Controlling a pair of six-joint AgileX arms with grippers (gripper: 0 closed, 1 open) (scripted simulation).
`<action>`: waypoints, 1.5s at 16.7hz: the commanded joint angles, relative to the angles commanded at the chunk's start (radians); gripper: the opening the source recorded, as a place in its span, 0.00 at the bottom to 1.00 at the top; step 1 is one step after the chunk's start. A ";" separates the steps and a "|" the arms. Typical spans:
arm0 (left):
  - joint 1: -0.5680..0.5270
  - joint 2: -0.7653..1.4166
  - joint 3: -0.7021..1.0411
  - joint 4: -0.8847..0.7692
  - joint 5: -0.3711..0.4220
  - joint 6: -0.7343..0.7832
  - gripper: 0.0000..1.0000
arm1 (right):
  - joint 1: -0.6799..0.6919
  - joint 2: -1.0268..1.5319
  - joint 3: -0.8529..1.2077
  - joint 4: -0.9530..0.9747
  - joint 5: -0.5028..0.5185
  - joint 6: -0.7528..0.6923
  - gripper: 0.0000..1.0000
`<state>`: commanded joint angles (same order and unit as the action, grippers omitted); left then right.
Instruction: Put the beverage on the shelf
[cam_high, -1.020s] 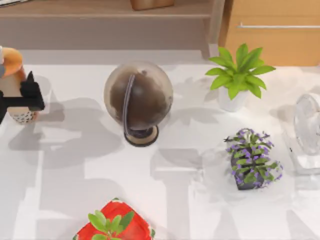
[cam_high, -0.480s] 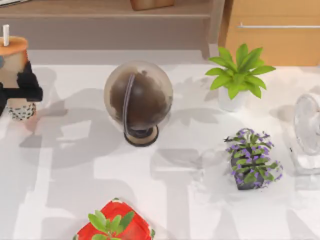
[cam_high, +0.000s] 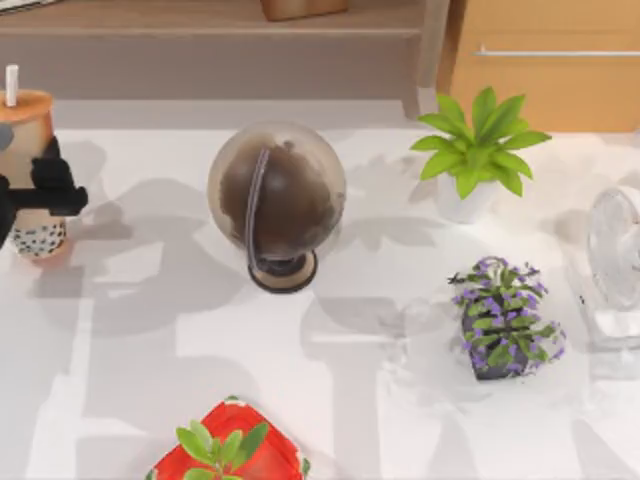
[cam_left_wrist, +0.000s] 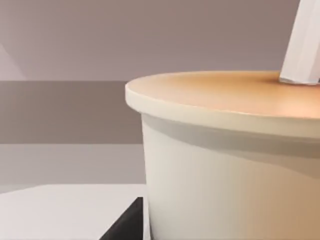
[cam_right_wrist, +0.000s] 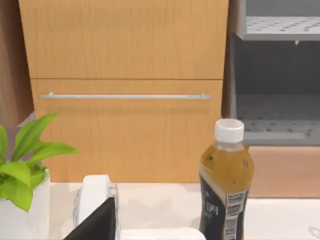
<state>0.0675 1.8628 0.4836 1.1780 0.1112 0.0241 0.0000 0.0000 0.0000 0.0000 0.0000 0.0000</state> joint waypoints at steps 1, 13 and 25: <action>0.000 0.000 0.000 0.000 0.000 0.000 0.00 | 0.000 0.000 0.000 0.000 0.000 0.000 1.00; -0.003 -0.056 0.011 -0.057 -0.001 0.002 0.00 | 0.000 0.000 0.000 0.000 0.000 0.000 1.00; -0.092 -0.105 0.219 -0.129 0.043 -0.008 0.00 | 0.000 0.000 0.000 0.000 0.000 0.000 1.00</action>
<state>-0.0249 1.7581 0.7024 1.0494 0.1541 0.0156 0.0000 0.0000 0.0000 0.0000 0.0000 0.0000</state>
